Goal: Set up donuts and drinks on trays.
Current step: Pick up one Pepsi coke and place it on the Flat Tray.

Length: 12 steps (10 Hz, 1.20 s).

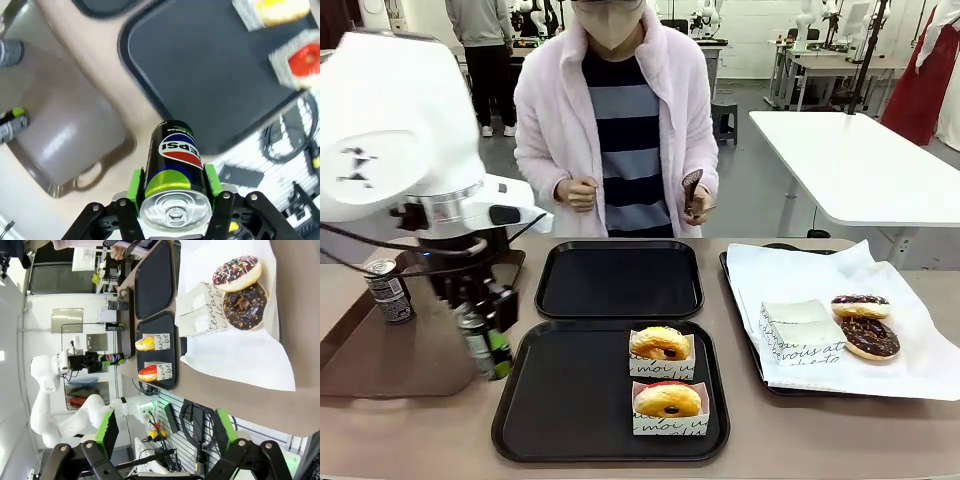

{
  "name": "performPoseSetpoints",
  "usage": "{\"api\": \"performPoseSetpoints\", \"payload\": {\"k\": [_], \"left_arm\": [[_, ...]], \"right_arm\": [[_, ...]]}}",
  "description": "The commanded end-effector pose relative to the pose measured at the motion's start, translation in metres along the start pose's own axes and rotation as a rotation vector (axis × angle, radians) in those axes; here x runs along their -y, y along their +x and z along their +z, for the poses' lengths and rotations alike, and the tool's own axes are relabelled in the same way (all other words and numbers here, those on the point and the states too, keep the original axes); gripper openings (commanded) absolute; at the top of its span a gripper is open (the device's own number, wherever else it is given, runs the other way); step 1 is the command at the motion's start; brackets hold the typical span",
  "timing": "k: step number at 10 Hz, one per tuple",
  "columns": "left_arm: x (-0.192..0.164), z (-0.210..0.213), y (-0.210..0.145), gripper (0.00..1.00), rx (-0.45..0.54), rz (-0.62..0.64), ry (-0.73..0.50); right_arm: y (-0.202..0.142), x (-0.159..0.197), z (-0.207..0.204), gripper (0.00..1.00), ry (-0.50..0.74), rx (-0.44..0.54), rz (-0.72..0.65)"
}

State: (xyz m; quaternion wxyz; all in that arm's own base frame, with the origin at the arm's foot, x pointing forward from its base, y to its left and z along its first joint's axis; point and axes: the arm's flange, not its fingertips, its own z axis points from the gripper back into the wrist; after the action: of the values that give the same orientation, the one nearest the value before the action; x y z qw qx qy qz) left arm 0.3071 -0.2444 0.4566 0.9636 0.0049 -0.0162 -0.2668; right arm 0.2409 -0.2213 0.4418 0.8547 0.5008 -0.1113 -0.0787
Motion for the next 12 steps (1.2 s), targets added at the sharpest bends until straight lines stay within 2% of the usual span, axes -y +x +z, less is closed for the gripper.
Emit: {"api": "performPoseSetpoints", "payload": {"k": [1, 4, 9, 10, 12], "left_arm": [[0.001, -0.024, 0.058, 0.58, -0.012, 0.062, 0.038], [0.001, -0.058, 0.089, 0.58, -0.049, 0.068, 0.044], [-0.002, -0.07, 0.093, 0.58, -0.077, 0.069, 0.015], [-0.003, -0.071, 0.092, 1.0, -0.081, 0.067, 0.005], [-0.004, -0.065, 0.088, 1.0, -0.069, 0.06, 0.0]], "right_arm": [[0.002, 0.0, 0.001, 1.0, 0.023, 0.012, 0.019], [0.002, 0.0, 0.001, 1.0, 0.023, 0.012, 0.019], [0.002, 0.0, 0.001, 1.0, 0.023, 0.012, 0.019], [0.002, 0.0, 0.001, 1.0, 0.023, 0.012, 0.019], [0.002, 0.0, 0.001, 1.0, 0.023, 0.012, 0.019]]}}
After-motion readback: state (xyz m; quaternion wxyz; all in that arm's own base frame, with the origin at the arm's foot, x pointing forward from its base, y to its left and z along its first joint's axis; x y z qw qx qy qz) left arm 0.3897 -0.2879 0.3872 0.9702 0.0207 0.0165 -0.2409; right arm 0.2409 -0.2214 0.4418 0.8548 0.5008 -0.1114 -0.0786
